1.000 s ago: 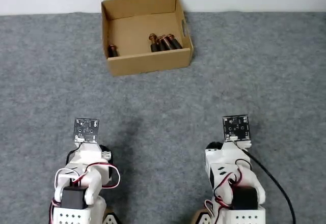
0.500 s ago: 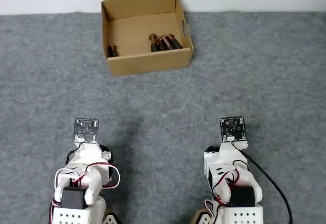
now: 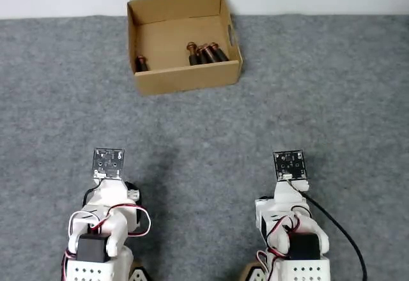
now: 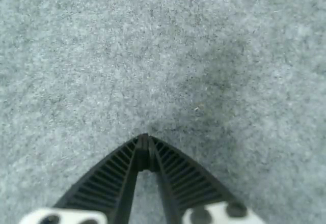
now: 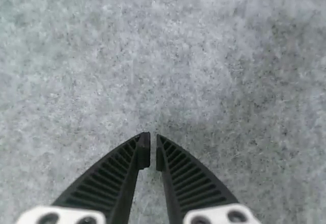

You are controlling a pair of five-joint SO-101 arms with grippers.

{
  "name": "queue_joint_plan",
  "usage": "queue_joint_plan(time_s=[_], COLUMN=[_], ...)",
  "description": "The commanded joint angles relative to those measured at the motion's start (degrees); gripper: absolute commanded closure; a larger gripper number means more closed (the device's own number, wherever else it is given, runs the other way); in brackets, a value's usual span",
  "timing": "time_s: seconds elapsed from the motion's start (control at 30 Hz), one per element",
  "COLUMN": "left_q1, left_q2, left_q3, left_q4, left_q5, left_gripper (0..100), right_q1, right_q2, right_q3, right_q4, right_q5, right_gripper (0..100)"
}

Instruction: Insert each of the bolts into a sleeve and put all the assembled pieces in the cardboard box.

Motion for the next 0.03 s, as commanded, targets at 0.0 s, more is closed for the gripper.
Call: queue_joint_plan(time_s=[0.0], left_q1=[0.09], left_q2=[-0.44], left_q3=[-0.57], left_q4=[0.18], left_q5=[-0.44], left_gripper=[99], right_q1=[0.4], right_q2=[-0.22], right_q3=[1.05], right_q4=[0.22], right_q5=[0.53], right_gripper=[99.0])
